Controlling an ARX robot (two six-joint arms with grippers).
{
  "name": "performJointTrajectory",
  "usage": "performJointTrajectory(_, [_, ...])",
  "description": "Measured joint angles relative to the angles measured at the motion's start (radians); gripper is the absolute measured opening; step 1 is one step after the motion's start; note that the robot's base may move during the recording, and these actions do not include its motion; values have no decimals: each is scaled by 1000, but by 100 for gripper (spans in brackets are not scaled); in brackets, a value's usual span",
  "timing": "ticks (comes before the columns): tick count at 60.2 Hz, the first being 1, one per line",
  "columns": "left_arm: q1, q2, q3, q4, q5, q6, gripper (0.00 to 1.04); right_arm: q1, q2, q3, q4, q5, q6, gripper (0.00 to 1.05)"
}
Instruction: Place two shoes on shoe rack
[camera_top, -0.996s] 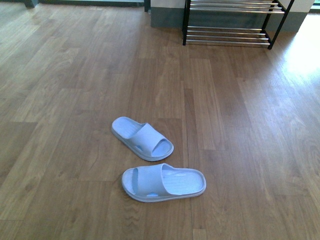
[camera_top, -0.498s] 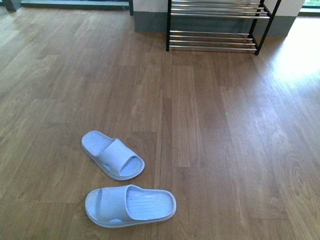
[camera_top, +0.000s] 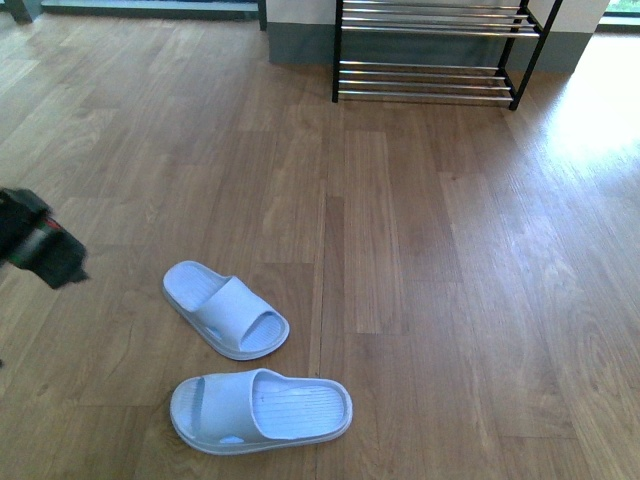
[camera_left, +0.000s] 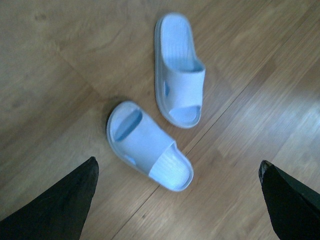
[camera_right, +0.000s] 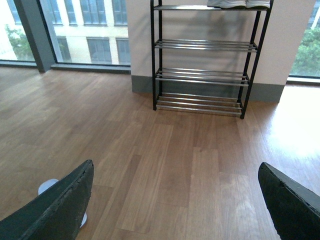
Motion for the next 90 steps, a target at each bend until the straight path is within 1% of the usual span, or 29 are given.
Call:
performJointTrajectory(5, [-6, 164, 79, 0, 47, 5, 95, 0, 0, 0, 0, 0, 0, 95])
performJointTrajectory(9, [-12, 278, 143, 6, 62, 6, 95, 0, 0, 0, 0, 0, 0, 95])
performJointTrajectory(11, [-14, 348, 190, 3, 93, -7, 95, 0, 0, 0, 0, 0, 0, 95])
performJointTrajectory(16, [-23, 475, 277, 18, 135, -40, 95, 0, 0, 0, 0, 0, 0, 95])
performJointTrajectory(19, [-34, 576, 357, -5, 172, -72, 95, 0, 0, 0, 0, 0, 0, 95])
performJointTrajectory(25, [-45, 718, 485, -65, 213, -122, 95, 0, 0, 0, 0, 0, 0, 95])
performJointTrajectory(36, [-57, 900, 690, -183, 296, -211, 95, 0, 0, 0, 0, 0, 0, 95])
performJointTrajectory(39, [-63, 928, 727, -214, 299, -220, 95, 0, 0, 0, 0, 0, 0, 95])
performJointTrajectory(43, [-73, 966, 778, -253, 328, -223, 95, 0, 0, 0, 0, 0, 0, 95])
performJointTrajectory(47, [-92, 1014, 843, -303, 380, -203, 95, 0, 0, 0, 0, 0, 0, 95])
performJointTrajectory(57, [-121, 1060, 888, -393, 391, -139, 95, 0, 0, 0, 0, 0, 0, 95])
performJointTrajectory(64, [-125, 1102, 924, -430, 400, -114, 95, 0, 0, 0, 0, 0, 0, 95])
performJointTrajectory(72, [-126, 1146, 993, -502, 386, -85, 95, 0, 0, 0, 0, 0, 0, 95])
performJointTrajectory(81, [-131, 1184, 1047, -544, 374, -55, 95, 0, 0, 0, 0, 0, 0, 95])
performJointTrajectory(90, [-142, 1222, 1079, -549, 381, -41, 95, 0, 0, 0, 0, -1, 0, 95])
